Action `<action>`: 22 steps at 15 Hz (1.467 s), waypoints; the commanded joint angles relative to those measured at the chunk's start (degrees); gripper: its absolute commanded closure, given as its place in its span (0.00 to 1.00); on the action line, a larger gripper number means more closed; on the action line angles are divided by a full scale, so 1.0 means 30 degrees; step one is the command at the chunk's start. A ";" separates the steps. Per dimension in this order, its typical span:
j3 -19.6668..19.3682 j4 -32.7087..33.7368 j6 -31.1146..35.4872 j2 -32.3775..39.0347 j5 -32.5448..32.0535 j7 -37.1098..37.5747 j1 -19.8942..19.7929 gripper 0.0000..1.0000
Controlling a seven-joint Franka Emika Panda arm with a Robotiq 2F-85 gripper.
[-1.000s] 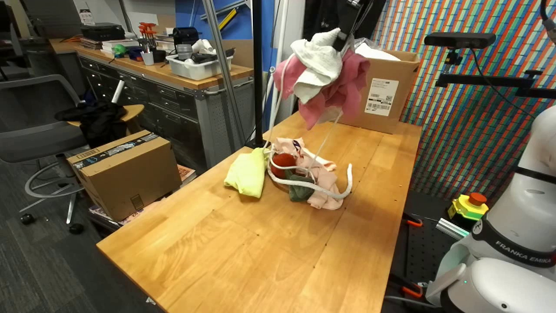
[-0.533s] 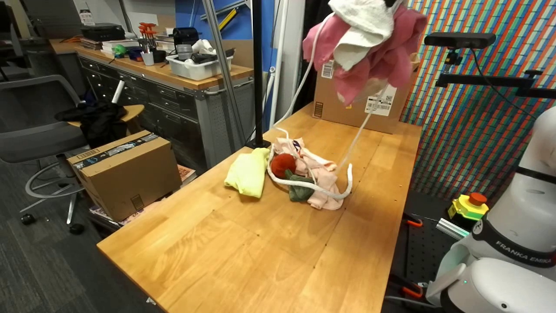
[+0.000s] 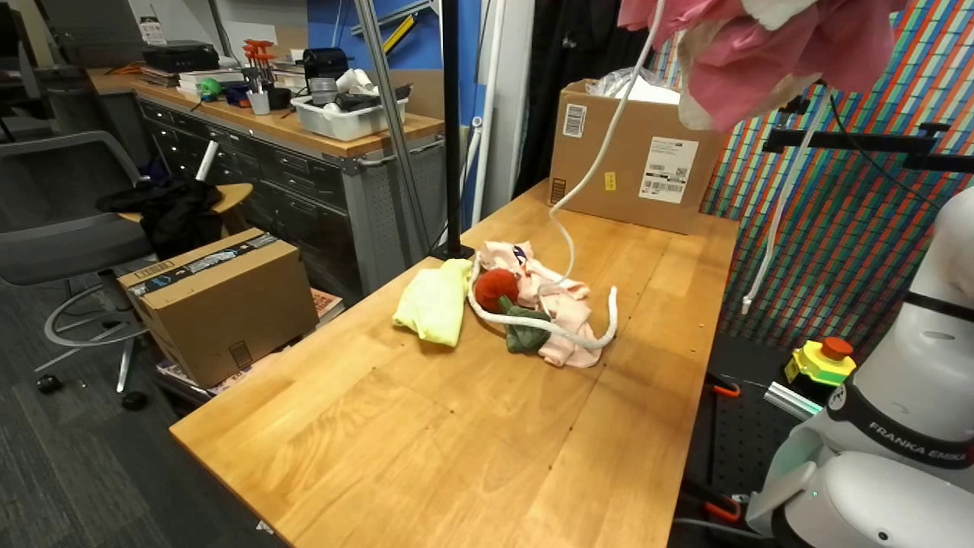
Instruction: Separate all the items on the table.
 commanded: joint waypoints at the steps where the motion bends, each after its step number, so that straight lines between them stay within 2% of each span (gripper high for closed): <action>1: 0.0192 0.0584 -0.0603 -0.0645 0.0054 0.0303 0.0221 0.91; 4: 0.0198 0.0089 -0.0116 -0.1018 0.0312 0.0368 0.0399 0.91; 5: 0.0109 -0.0363 0.2217 0.0834 0.0363 0.0457 0.0401 0.91; 7: 0.0111 -0.1097 0.3999 0.1365 0.0737 0.0545 0.0547 0.91; 12: 0.0330 -0.1861 0.7221 0.4509 0.1009 0.0305 0.0934 0.91; 16: 0.0395 -0.1854 0.8649 0.6788 0.0876 -0.0004 0.1355 0.91; 22: 0.0144 -0.1791 0.9299 0.9032 0.1329 -0.0996 0.2399 0.91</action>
